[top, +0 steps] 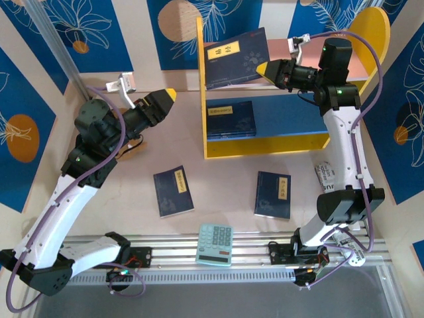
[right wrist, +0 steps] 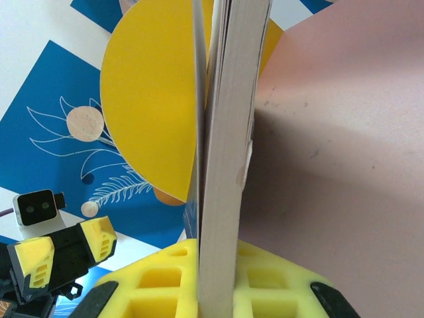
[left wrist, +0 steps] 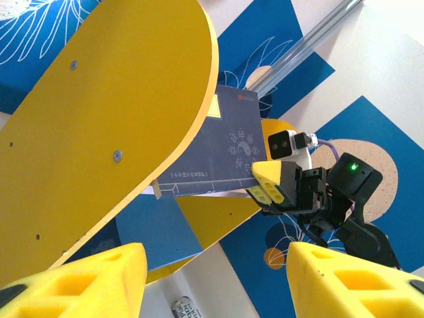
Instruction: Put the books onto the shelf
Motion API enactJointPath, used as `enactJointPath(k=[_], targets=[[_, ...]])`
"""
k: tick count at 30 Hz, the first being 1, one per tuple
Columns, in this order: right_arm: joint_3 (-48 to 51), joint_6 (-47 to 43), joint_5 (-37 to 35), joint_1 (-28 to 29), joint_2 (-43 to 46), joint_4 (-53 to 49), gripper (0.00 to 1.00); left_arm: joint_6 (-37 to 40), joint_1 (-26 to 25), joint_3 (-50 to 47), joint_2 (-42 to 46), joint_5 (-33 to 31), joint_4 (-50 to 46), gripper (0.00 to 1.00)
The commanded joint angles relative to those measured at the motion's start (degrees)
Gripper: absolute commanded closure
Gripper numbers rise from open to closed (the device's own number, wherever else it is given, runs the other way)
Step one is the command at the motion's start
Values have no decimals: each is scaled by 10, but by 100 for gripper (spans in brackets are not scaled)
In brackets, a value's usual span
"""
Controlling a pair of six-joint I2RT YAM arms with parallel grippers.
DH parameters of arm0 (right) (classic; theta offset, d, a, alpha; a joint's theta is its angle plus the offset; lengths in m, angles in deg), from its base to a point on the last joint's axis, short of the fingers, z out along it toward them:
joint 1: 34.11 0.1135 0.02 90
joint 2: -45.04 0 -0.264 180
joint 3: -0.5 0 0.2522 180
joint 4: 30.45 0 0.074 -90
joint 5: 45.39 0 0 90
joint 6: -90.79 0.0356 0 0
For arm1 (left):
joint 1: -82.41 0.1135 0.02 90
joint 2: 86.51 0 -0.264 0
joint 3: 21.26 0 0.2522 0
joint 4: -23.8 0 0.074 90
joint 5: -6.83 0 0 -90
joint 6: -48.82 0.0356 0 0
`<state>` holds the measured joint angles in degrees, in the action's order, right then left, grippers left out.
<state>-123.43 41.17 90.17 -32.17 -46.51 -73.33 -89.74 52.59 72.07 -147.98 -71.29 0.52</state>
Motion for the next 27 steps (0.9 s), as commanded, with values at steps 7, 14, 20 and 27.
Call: enactJointPath(k=[7, 14, 20, 27], targets=[[-18, -10, -13, 8, -11, 4, 94, 17, -3, 19, 0, -3, 0, 41], [-25, -20, -31, 12, -14, -14, 84, 19, -3, 20, 0, -3, -3, 41], [-32, -34, -52, 16, -17, -34, 76, 19, -3, 17, 1, -4, -3, 40], [-37, -45, -70, 17, -19, -50, 68, 21, -3, 20, 3, -4, -5, 40]])
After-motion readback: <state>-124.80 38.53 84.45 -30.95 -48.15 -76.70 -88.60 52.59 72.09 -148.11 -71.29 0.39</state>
